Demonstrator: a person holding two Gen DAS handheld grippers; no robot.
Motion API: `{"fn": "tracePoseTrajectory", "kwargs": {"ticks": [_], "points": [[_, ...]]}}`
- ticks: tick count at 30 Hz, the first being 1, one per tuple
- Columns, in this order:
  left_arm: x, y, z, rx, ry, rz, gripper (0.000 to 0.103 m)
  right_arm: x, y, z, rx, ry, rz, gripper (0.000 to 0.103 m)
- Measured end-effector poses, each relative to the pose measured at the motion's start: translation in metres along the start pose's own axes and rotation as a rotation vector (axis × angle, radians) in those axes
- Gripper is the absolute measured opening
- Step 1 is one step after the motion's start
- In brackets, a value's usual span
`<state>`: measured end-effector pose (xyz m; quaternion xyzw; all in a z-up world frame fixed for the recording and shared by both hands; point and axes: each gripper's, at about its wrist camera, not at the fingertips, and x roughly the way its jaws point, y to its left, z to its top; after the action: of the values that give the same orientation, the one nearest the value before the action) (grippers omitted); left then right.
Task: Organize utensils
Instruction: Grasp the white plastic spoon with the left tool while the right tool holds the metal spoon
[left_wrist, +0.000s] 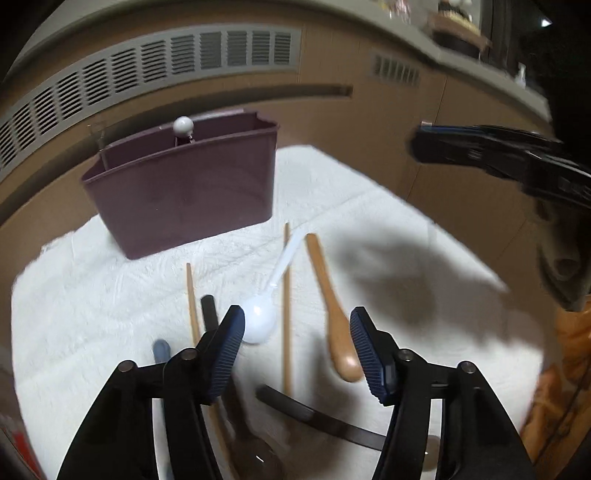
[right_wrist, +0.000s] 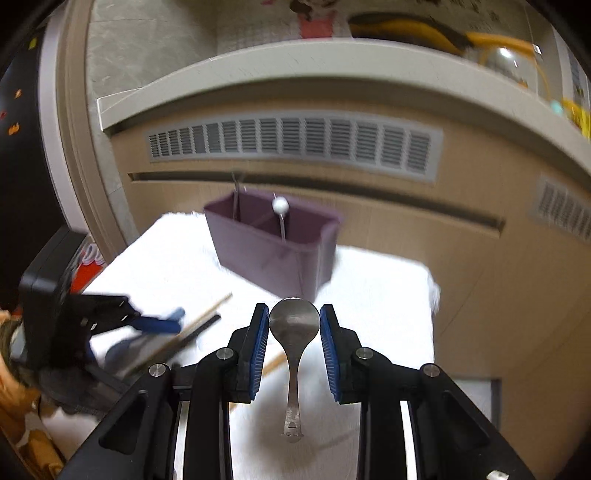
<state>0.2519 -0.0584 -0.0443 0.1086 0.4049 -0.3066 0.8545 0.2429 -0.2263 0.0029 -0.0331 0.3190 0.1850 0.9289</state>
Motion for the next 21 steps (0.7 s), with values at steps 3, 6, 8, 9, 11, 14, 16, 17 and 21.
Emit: {"fn": "tracePoseTrajectory", "kwargs": {"ticks": [3, 6, 8, 9, 11, 14, 16, 17, 21], "points": [[0.015, 0.013, 0.003, -0.010, 0.052, 0.037, 0.059, -0.001, -0.009, -0.012, 0.028, -0.008, 0.024, 0.026], [0.027, 0.028, -0.001, -0.074, 0.088, 0.048, 0.059, 0.000, -0.016, -0.018, 0.052, -0.018, 0.050, 0.026], [0.030, 0.032, -0.006, -0.097, 0.086, 0.046, 0.055, 0.003, -0.019, -0.019, 0.062, -0.019, 0.062, 0.026], [0.032, 0.032, -0.007, -0.099, 0.084, 0.037, 0.054, 0.005, -0.020, -0.020, 0.067, -0.016, 0.069, 0.026], [0.037, 0.026, -0.008, -0.071, 0.081, 0.033, 0.054, 0.009, -0.020, -0.019, 0.072, -0.012, 0.074, 0.026], [0.040, 0.016, -0.010, -0.008, 0.069, 0.072, 0.053, 0.010, -0.020, -0.020, 0.080, -0.007, 0.073, 0.026], [0.041, 0.013, -0.009, 0.014, 0.066, 0.080, 0.053, 0.010, -0.019, -0.021, 0.079, -0.005, 0.072, 0.026], [0.041, 0.013, -0.009, 0.018, 0.067, 0.080, 0.050, 0.010, -0.019, -0.021, 0.079, -0.004, 0.071, 0.026], [0.041, 0.013, -0.012, 0.020, 0.072, 0.070, 0.040, 0.010, -0.017, -0.021, 0.078, -0.001, 0.070, 0.026]]}}
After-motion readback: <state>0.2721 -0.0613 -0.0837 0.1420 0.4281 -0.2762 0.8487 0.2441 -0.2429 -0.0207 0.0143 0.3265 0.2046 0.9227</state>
